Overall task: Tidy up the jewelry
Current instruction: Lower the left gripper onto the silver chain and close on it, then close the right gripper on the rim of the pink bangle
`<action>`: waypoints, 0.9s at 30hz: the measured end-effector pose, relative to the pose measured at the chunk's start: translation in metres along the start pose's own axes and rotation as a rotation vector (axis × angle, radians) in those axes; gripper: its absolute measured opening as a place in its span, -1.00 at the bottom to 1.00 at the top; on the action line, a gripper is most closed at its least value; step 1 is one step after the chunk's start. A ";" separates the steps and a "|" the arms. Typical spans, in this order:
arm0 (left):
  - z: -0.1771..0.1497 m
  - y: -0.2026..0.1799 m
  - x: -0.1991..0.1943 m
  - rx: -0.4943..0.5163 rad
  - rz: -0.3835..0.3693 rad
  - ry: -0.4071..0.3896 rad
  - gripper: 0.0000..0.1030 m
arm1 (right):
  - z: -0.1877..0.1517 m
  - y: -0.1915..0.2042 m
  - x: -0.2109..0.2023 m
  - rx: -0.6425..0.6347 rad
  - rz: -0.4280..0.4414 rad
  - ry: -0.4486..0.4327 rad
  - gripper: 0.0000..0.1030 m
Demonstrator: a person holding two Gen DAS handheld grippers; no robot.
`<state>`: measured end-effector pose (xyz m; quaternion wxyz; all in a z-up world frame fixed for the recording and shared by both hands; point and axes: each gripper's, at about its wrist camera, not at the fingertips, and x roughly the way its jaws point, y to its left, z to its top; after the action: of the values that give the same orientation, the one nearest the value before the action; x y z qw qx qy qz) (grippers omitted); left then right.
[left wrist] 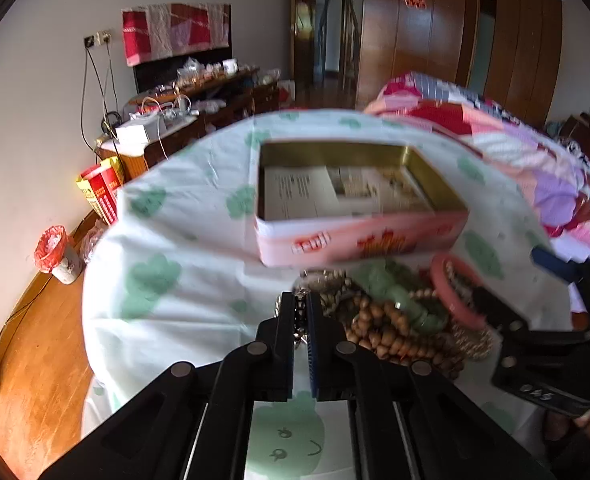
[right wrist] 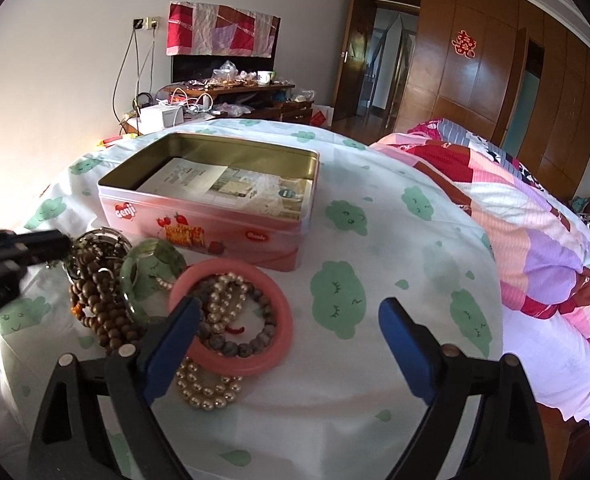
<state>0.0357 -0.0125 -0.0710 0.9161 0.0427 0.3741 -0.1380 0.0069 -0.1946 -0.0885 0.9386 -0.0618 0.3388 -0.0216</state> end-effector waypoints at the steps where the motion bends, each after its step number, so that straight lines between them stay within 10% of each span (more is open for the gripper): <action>1: 0.002 0.001 -0.005 0.001 0.000 -0.013 -0.92 | 0.000 0.000 0.001 0.002 -0.001 0.002 0.80; 11: 0.028 0.012 -0.061 -0.007 0.009 -0.163 -0.92 | 0.000 -0.005 0.002 0.021 0.002 0.002 0.80; 27: 0.012 0.045 -0.011 -0.079 0.067 -0.045 -0.92 | 0.005 -0.001 0.010 0.017 0.125 0.033 0.63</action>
<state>0.0487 0.0305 -0.0558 0.9293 0.0160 0.3569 -0.0934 0.0178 -0.1960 -0.0914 0.9329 -0.0319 0.3571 0.0333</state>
